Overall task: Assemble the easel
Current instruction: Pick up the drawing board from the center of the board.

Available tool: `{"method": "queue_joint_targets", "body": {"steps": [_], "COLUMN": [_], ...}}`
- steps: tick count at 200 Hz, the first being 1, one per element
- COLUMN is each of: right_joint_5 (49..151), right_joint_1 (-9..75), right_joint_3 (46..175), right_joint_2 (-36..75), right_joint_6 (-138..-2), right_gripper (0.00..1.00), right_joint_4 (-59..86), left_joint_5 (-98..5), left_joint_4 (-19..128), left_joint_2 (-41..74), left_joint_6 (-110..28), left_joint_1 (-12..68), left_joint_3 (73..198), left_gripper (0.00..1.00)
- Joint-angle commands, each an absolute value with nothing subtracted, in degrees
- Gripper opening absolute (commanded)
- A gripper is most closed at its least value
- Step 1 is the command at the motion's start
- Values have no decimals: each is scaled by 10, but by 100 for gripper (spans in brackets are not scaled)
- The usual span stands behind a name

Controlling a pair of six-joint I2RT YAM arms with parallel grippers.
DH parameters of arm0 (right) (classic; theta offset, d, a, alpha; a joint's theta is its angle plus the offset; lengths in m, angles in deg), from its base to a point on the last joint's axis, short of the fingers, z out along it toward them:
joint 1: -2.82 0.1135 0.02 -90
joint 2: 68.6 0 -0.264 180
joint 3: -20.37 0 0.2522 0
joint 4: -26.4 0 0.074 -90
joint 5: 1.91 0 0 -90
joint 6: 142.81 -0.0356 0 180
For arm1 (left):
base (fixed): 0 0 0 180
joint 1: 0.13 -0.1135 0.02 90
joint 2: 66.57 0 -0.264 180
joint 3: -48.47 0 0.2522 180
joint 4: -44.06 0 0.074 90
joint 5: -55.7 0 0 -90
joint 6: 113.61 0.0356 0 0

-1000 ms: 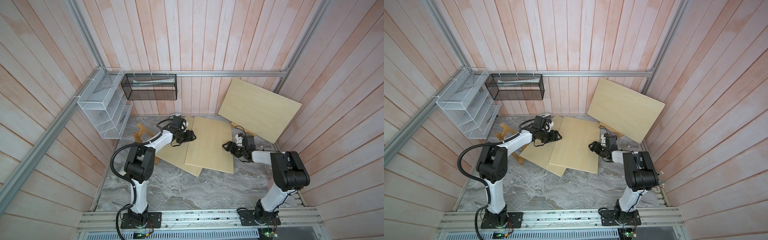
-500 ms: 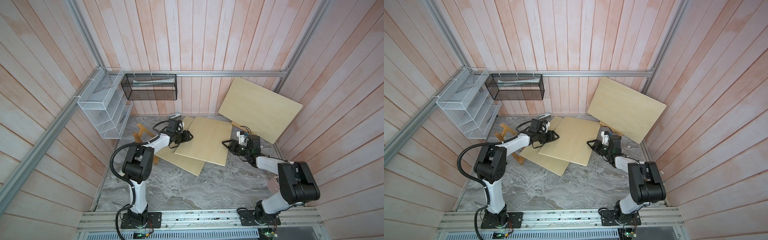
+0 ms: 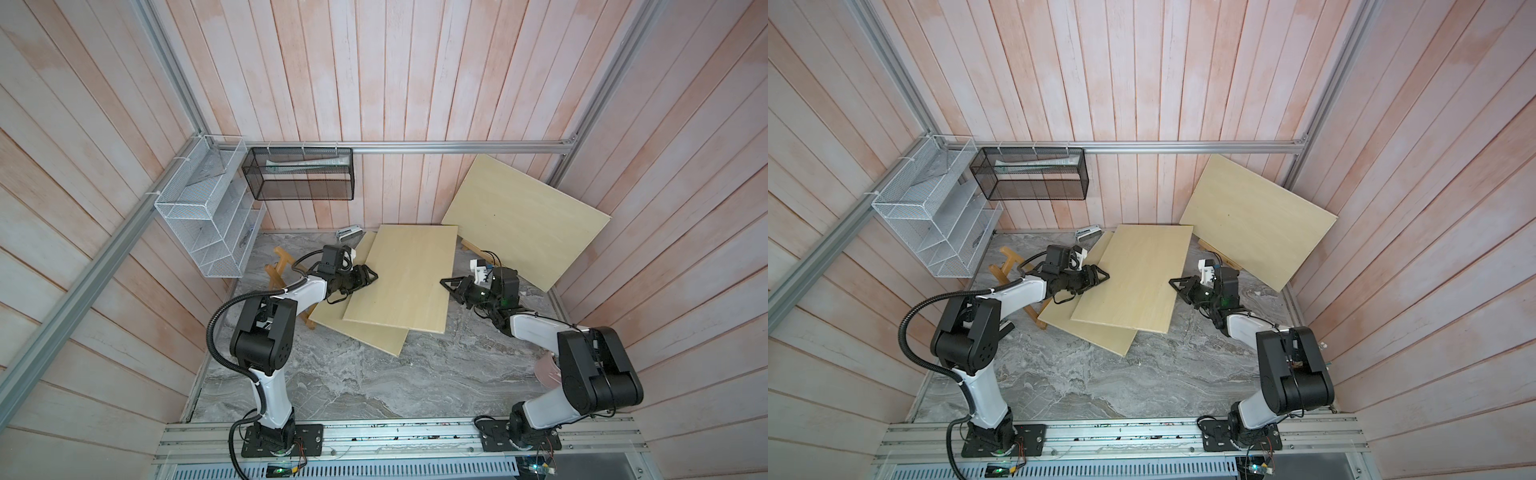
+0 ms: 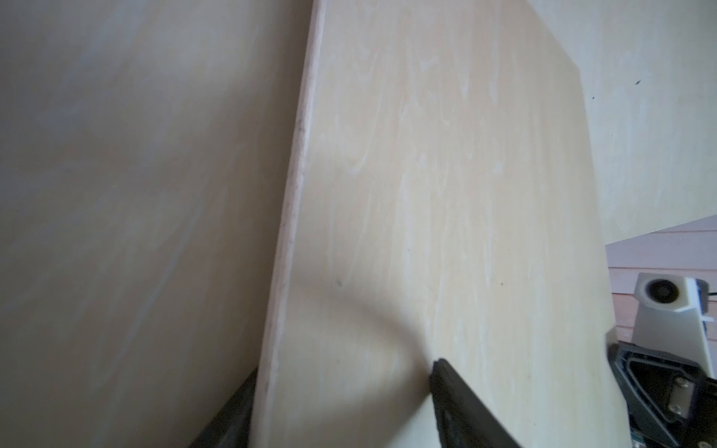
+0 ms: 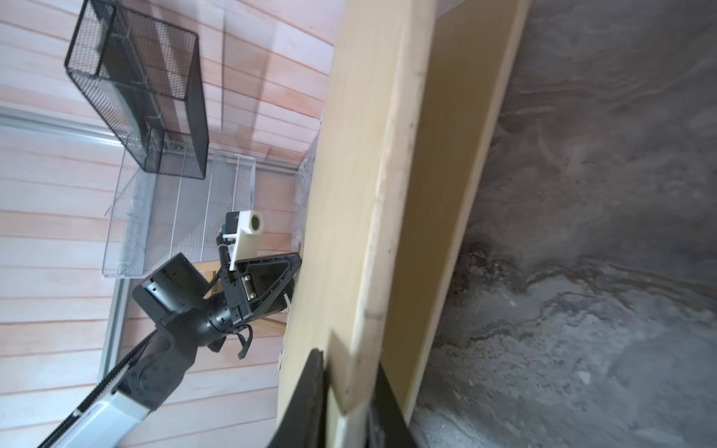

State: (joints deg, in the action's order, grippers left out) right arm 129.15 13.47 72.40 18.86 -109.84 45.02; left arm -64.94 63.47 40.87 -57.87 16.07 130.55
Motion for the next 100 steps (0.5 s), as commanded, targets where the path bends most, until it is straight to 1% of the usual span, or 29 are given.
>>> {"method": "queue_joint_targets", "body": {"steps": [1, 30, 62, 100], "right_joint_5": [1378, 1378, 1394, 1427], "right_joint_1": [171, 170, 149, 118], "right_joint_3": [718, 715, 704, 658], "right_joint_2": [178, 165, 144, 132], "right_joint_6": [-982, -977, -986, -1050], "right_gripper": [0, 0, 0, 0], "right_joint_4": [546, 545, 548, 641], "left_joint_5": [-679, -686, -697, -781], "left_joint_4": [667, 661, 627, 510], "left_joint_2": [383, 355, 330, 343], "left_joint_6": [-590, -592, -605, -635], "left_joint_1": [161, 148, 137, 128], "left_joint_3": [1273, 1222, 1170, 1131], "left_gripper": [73, 75, 81, 81]}}
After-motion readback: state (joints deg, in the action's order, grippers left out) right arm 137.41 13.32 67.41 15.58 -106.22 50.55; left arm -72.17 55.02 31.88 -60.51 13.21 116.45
